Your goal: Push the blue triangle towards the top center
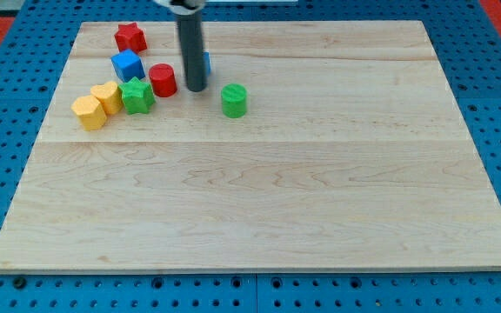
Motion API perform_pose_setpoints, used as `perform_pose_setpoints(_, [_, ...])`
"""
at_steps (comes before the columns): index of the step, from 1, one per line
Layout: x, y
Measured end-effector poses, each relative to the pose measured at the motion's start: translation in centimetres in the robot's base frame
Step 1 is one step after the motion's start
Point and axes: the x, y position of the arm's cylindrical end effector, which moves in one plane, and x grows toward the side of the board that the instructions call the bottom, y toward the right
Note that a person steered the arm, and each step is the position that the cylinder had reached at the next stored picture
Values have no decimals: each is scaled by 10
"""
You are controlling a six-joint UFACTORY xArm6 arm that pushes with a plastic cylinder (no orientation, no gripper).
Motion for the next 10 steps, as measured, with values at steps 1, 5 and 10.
perform_pose_setpoints(1, [-11,-12])
perform_pose_setpoints(5, [-77,24])
perform_pose_setpoints(10, [-104,82])
